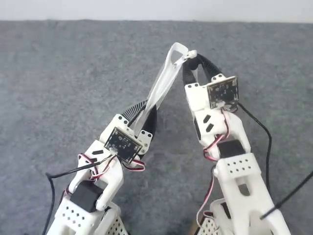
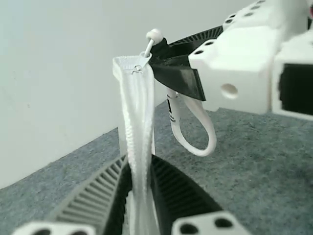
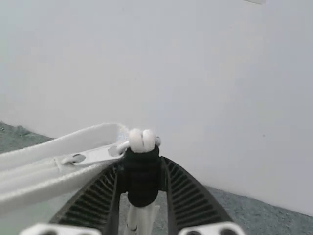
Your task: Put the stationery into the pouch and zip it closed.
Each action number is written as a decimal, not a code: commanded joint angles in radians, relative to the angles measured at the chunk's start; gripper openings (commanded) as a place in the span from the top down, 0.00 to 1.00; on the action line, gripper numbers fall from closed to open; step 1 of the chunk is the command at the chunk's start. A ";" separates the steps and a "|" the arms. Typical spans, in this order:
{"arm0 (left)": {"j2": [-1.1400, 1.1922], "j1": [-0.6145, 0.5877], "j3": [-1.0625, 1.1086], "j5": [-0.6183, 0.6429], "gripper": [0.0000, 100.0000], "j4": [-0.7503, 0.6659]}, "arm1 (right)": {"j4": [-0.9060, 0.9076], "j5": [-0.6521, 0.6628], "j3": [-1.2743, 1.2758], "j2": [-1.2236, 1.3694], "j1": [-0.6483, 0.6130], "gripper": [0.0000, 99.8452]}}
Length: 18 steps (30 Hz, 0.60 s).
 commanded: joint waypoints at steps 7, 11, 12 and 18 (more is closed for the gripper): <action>-0.020 -0.009 -0.027 -0.011 0.99 0.020 | -0.035 -0.009 -0.204 0.242 0.110 0.99; -0.020 -0.009 -0.027 -0.011 0.99 0.020 | -0.033 -0.009 -0.265 0.337 0.125 0.99; -0.020 -0.009 -0.027 -0.011 0.99 0.021 | -0.033 -0.009 -0.282 0.360 0.130 0.99; -0.020 -0.009 -0.059 -0.009 0.99 0.077 | -0.033 -0.009 -0.368 0.492 0.156 0.99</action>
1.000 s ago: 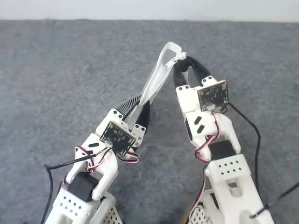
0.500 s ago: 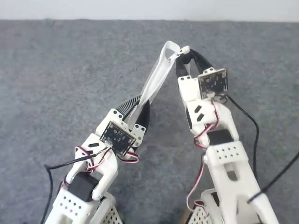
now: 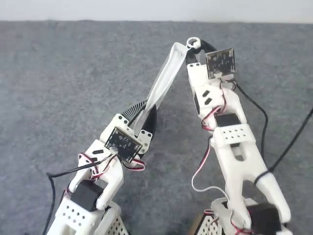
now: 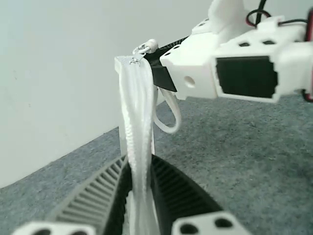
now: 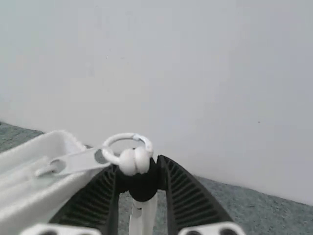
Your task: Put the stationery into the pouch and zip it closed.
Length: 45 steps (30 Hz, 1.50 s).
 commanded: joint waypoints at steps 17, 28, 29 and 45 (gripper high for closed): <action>-0.020 -0.009 -0.059 -0.006 0.99 0.063 | 0.067 -0.006 -0.098 0.110 0.084 0.88; -0.020 -0.032 -0.062 -0.012 0.99 0.058 | 0.209 -0.011 0.080 -0.186 0.030 0.70; -0.021 -0.051 -0.064 -0.012 0.99 0.049 | 0.209 -0.011 0.101 -0.213 0.013 0.70; -0.341 -0.367 0.016 0.017 0.99 -0.034 | 0.211 -0.002 0.270 -0.433 -0.113 0.70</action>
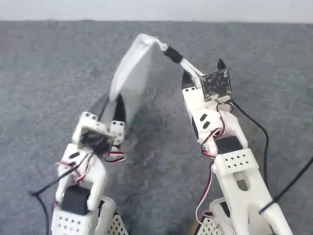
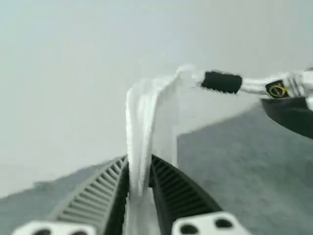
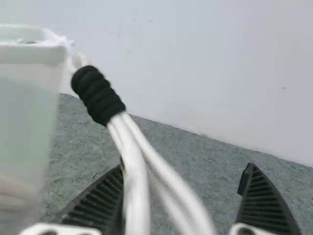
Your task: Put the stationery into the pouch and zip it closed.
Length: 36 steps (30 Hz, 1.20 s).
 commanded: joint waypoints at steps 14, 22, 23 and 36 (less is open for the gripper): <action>0.035 -0.018 -0.022 0.025 0.99 -0.092 | 0.004 0.003 -0.009 -0.047 -0.002 0.70; 0.074 0.035 -0.022 0.064 0.88 -0.080 | 0.004 0.003 -0.009 -0.047 0.002 0.70; 0.074 0.035 -0.027 0.103 0.86 -0.063 | 0.004 0.003 -0.009 -0.047 0.002 0.70; 0.074 0.035 -0.298 0.522 0.68 0.295 | 0.004 0.003 -0.009 -0.047 0.002 0.70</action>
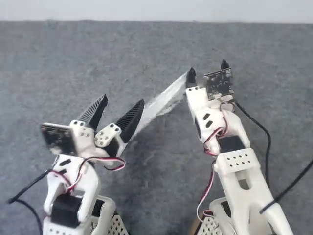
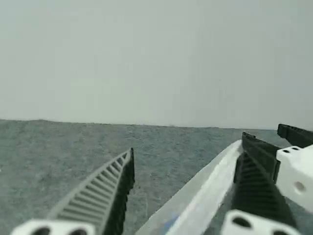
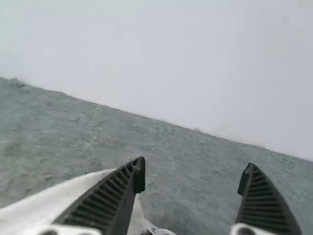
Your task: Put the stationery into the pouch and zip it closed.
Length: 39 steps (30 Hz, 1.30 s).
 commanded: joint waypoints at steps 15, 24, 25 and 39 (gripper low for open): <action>-0.121 0.000 -0.074 0.103 0.68 0.061 | 0.004 0.003 -0.011 -0.047 -0.010 0.73; -0.172 -0.005 0.114 0.020 0.91 -0.239 | 0.004 0.003 0.005 -0.090 -0.008 1.00; -0.172 -0.005 0.130 0.011 0.93 -0.269 | 0.002 0.003 0.025 -0.117 -0.008 0.99; -0.172 -0.005 0.188 -0.023 0.98 -0.361 | 0.013 0.005 0.178 -0.573 -0.015 0.99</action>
